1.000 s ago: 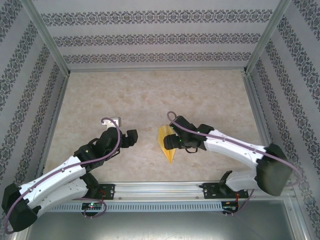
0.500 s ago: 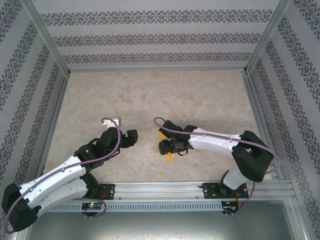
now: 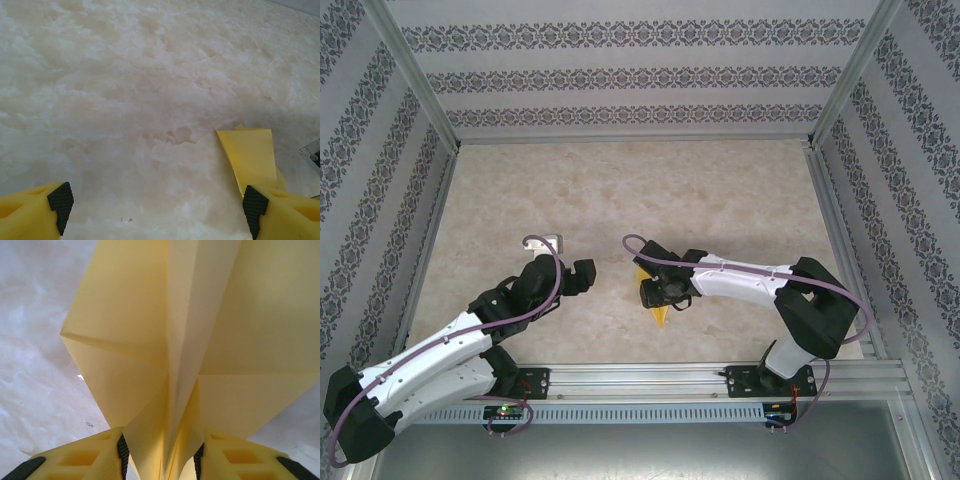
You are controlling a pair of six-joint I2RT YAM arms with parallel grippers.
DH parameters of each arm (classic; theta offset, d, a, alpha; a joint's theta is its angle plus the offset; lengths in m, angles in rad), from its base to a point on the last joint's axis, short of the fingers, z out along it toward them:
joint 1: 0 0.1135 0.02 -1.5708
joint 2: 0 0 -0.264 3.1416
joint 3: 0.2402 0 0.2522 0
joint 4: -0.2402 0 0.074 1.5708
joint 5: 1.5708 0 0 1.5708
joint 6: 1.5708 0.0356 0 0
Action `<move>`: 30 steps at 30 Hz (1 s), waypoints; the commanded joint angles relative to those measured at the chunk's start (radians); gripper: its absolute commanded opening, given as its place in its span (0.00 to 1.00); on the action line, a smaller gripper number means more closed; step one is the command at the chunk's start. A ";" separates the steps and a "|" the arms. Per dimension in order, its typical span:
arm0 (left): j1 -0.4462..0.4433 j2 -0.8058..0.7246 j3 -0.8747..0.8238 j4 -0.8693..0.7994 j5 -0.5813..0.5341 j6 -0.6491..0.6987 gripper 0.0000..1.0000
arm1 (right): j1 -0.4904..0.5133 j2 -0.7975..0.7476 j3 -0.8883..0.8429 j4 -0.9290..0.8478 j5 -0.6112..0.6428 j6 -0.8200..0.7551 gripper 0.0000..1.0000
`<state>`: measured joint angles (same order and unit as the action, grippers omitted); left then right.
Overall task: Fold a paper plane with a square sheet of paper (fold left side to right side)
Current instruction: Pick up the paper plane at the center of the table.
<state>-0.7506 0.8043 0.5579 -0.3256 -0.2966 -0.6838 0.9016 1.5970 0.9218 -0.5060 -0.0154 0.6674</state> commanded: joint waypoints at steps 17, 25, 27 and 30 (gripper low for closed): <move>0.010 -0.012 0.010 0.002 -0.018 0.013 0.91 | 0.006 0.079 0.033 0.012 0.067 -0.007 0.16; 0.010 -0.019 0.023 -0.017 -0.007 0.038 0.91 | -0.151 0.136 0.252 -0.084 0.070 -0.103 0.06; 0.010 -0.020 0.026 -0.024 0.001 0.049 0.91 | -0.200 0.189 0.356 -0.132 0.095 -0.129 0.07; 0.009 -0.020 0.027 -0.034 0.013 0.062 0.94 | -0.265 0.303 0.530 -0.209 0.115 -0.158 0.07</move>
<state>-0.7506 0.7967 0.5579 -0.3313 -0.2905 -0.6582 0.6796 1.8244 1.3537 -0.6083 0.0467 0.5655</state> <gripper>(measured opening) 0.932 0.070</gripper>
